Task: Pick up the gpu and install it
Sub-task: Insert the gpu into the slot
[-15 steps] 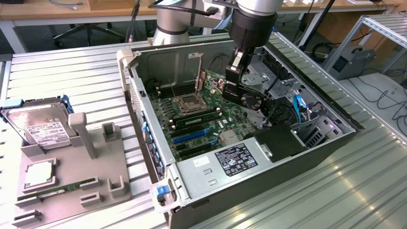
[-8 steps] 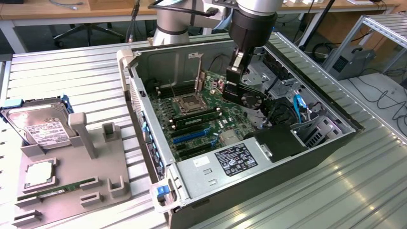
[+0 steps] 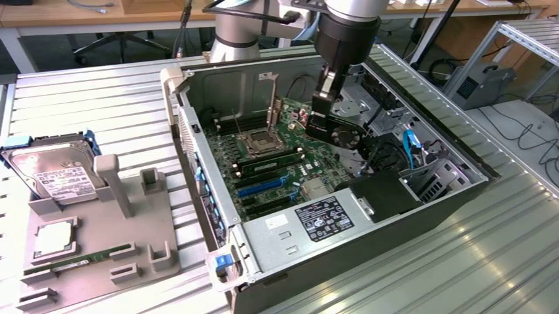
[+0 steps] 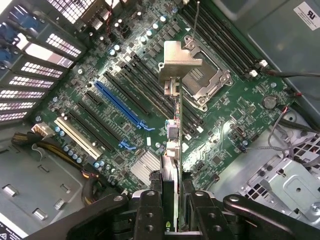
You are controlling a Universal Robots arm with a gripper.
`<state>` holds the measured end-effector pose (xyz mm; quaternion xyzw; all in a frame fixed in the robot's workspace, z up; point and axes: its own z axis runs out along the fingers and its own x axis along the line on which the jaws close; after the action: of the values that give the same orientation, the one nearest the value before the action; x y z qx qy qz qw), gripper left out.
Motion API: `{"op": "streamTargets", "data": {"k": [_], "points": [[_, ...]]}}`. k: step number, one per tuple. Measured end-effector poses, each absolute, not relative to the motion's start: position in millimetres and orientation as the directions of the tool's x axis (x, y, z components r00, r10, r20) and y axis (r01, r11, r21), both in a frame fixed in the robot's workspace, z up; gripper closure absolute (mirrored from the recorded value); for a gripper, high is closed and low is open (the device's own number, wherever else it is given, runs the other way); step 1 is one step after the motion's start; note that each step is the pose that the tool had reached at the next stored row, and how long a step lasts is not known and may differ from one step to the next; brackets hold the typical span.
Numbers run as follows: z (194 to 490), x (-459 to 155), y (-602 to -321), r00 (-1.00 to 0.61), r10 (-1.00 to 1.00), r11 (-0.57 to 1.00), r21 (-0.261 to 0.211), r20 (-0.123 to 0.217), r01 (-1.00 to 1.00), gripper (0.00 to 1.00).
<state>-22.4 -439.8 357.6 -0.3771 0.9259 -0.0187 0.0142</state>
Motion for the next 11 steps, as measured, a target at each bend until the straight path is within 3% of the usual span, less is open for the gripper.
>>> {"op": "streamTargets", "data": {"k": [11], "points": [[357.5,-22.4,-439.8,-0.687,-0.727,0.687,-0.045,-0.012,-0.726,0.74]]}}
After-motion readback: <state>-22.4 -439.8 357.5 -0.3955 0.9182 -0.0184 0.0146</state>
